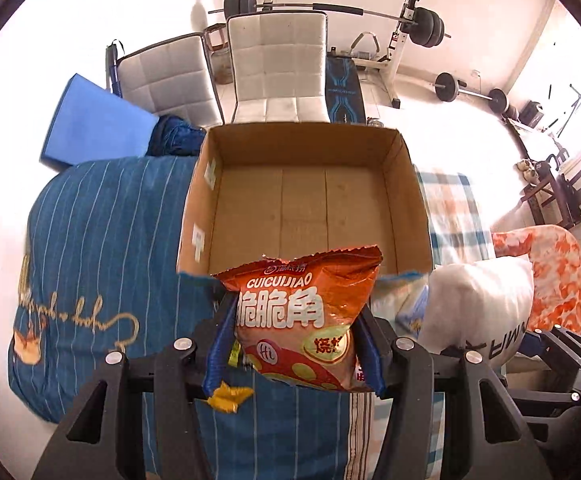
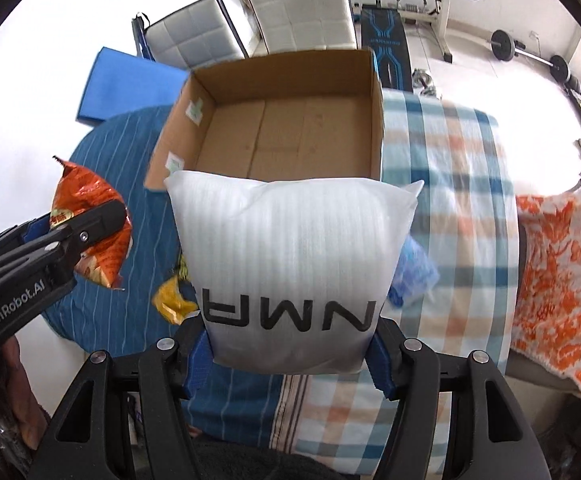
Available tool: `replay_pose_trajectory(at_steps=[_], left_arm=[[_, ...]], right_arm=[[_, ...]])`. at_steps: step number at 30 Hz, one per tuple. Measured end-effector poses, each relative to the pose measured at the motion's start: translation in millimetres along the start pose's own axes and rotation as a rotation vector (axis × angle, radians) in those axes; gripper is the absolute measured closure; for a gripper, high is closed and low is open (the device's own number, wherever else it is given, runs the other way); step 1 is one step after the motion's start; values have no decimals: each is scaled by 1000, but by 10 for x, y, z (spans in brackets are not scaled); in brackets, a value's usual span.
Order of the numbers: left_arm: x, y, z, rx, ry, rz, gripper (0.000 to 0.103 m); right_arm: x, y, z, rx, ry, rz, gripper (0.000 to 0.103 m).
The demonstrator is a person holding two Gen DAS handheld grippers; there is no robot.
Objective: Organize soft objects
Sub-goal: 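Carry both packs into the cardboard box and lower them inside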
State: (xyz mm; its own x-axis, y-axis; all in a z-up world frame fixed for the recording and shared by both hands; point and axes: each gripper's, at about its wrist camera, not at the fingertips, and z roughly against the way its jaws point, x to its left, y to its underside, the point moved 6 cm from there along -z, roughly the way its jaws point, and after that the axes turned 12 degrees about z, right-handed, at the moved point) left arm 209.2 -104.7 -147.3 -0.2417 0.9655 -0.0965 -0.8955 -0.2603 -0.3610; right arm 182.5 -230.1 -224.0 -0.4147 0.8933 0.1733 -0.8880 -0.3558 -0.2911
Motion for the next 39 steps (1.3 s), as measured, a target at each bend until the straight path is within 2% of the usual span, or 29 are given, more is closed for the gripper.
replay_pose_trajectory(at_steps=[4, 9, 12, 17, 20, 27, 30, 35, 39], left_arm=[[14, -390, -182, 22, 13, -15, 52], [47, -833, -564, 83, 25, -39, 52], [40, -1040, -886, 141, 23, -68, 52], [-2, -1296, -1498, 238, 9, -130, 52], [-54, -1384, -1868, 304, 10, -168, 52], [-164, -1511, -2608, 435, 64, -200, 51], [-214, -1562, -2805, 472, 95, -203, 51], [-285, -1599, -3044, 527, 96, -249, 51], [-298, -1587, -3156, 569, 107, -221, 50]], right_arm=[[-43, -389, 4, -24, 24, -6, 37], [-199, -881, -187, -15, 50, -35, 37], [-318, -1150, -397, -6, 49, -54, 37], [-538, -1548, -1000, 59, 42, -90, 37], [-648, -1740, -1399, 106, 45, -99, 37], [-819, -2092, -2145, 197, 47, -98, 37], [-854, -2184, -2373, 222, 39, -87, 36], [-908, -2257, -2639, 260, 51, -71, 35], [-970, -2310, -2742, 284, 54, -76, 30]])
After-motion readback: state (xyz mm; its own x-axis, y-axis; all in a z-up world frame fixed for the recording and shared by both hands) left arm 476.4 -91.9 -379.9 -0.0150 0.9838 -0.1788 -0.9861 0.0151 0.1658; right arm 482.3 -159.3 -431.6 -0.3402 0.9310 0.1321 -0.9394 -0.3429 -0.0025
